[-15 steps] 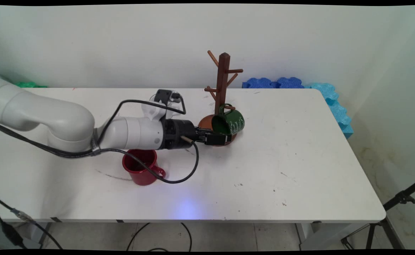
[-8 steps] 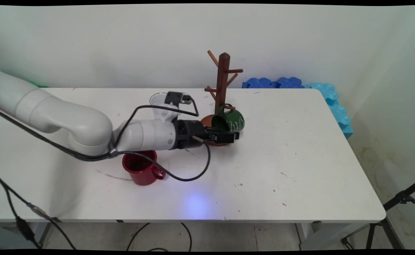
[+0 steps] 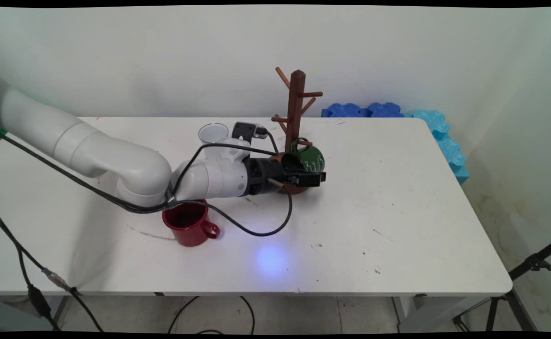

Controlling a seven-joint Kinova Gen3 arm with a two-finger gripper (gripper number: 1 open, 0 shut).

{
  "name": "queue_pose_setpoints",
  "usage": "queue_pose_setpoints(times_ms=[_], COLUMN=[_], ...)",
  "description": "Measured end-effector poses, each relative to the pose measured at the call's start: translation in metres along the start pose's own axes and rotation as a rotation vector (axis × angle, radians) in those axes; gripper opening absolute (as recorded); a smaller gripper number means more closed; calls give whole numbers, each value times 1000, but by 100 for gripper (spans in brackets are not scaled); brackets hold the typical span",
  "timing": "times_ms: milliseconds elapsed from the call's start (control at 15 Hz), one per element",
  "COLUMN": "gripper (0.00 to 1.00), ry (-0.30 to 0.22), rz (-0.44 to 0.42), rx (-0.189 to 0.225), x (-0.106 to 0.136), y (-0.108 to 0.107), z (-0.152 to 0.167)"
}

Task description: Pick up the red mug from the rack, then place the picked object on the table

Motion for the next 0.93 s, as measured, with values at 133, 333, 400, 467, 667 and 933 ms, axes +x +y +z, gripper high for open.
queue_pose_setpoints(times_ms=[133,333,400,467,667,933], gripper=[100,100,0,0,0,0], ry=[5,15,18,20,26,27], rz=[4,11,13,15,18,19], rx=[0,-5,-6,-6,-8,-17], x=[0,2,2,3,4,5], y=[-1,-2,-2,-3,-3,-2], z=[4,9,11,12,13,12])
